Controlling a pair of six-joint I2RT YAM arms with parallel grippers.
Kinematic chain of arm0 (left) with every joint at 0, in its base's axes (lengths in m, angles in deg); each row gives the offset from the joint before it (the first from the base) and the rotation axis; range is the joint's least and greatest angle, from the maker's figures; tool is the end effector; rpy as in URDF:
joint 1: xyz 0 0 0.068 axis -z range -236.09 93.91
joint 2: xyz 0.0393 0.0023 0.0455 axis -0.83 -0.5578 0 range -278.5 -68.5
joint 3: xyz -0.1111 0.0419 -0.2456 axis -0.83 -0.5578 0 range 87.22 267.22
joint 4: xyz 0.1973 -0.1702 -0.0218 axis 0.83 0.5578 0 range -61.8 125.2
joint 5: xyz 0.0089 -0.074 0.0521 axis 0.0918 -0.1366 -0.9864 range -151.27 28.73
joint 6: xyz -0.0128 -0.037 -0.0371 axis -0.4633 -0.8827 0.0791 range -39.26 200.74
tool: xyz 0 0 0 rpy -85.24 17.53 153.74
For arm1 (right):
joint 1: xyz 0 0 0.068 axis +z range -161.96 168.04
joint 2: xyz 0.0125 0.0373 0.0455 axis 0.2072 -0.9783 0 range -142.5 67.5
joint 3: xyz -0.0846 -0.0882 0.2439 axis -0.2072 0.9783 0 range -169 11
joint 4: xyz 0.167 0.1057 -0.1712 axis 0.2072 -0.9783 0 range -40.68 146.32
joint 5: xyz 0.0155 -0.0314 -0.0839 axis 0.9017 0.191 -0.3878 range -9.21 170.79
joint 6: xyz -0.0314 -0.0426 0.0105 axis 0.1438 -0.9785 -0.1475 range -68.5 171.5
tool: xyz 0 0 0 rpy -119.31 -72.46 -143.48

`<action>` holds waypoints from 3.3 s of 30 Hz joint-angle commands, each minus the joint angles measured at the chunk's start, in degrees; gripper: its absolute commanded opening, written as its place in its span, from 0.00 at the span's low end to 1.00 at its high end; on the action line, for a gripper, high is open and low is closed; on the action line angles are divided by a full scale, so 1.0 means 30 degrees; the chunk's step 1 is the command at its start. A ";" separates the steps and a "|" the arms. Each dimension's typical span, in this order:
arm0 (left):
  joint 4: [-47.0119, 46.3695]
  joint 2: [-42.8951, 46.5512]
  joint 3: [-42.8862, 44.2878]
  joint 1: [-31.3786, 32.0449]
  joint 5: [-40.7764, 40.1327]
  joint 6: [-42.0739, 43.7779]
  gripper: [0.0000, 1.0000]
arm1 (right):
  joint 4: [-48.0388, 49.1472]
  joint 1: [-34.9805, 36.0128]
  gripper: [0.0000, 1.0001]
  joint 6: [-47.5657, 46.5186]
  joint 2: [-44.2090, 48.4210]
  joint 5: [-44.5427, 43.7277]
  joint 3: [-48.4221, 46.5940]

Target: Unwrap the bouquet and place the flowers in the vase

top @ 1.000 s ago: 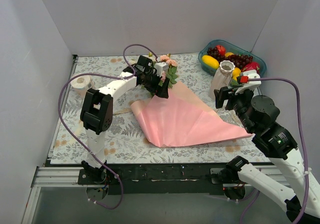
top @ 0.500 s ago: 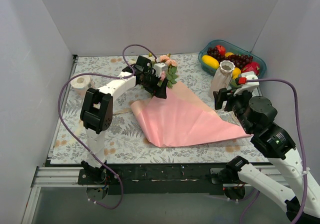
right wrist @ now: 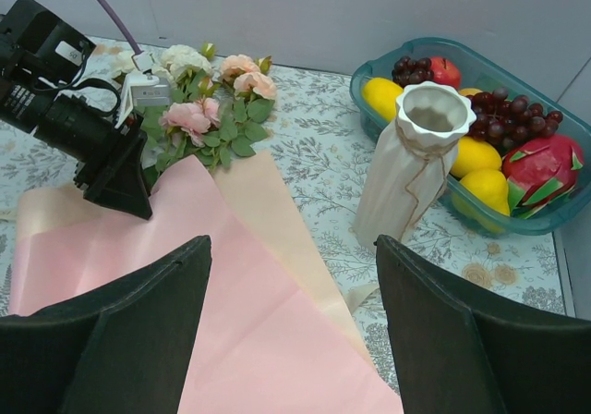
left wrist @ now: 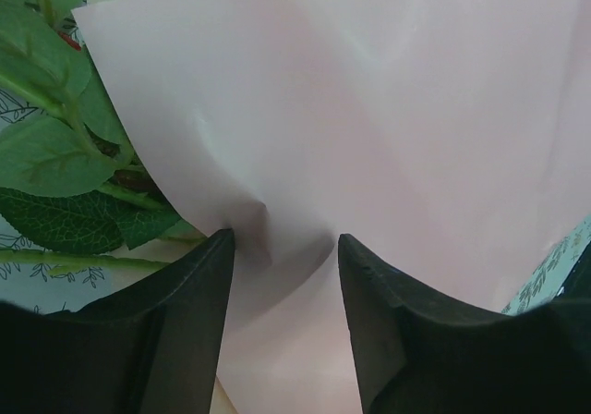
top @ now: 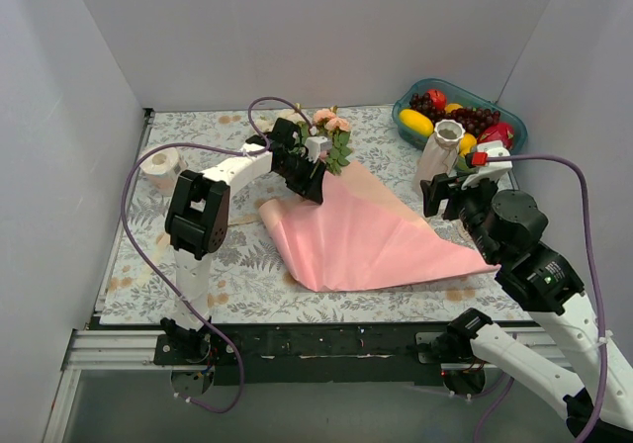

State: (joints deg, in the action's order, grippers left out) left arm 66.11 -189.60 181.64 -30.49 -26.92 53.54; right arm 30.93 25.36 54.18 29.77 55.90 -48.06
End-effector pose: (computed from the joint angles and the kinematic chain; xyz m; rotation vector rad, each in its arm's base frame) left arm 0.3941 -0.2112 0.1896 0.1574 2.8236 -1.0637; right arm 0.1074 0.0630 0.4125 -0.1628 1.6299 0.1784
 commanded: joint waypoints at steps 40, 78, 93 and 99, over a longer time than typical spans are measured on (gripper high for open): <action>0.2597 0.0816 0.1399 -0.0830 0.1968 0.2328 0.36 | 0.1255 0.0099 0.79 0.0279 0.0010 0.0561 0.0412; 1.3760 0.8430 0.3540 0.5527 0.7154 0.4760 0.18 | 0.1050 0.0070 0.79 -0.0219 -0.0487 0.1585 -0.1403; 1.3760 1.4260 -0.0911 0.6347 0.6684 0.4906 0.76 | 0.2074 0.0099 0.80 0.0806 -0.1571 0.3167 -0.0087; 1.3760 1.3912 -0.0712 0.6377 0.7243 0.4527 0.74 | 0.2866 0.0244 0.79 0.1888 -0.3182 0.5332 0.1083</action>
State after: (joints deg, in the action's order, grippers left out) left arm 105.45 -148.18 177.61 -11.65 -6.84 67.75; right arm 35.37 25.36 56.96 22.69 66.51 -47.08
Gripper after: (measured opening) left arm 0.749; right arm 0.795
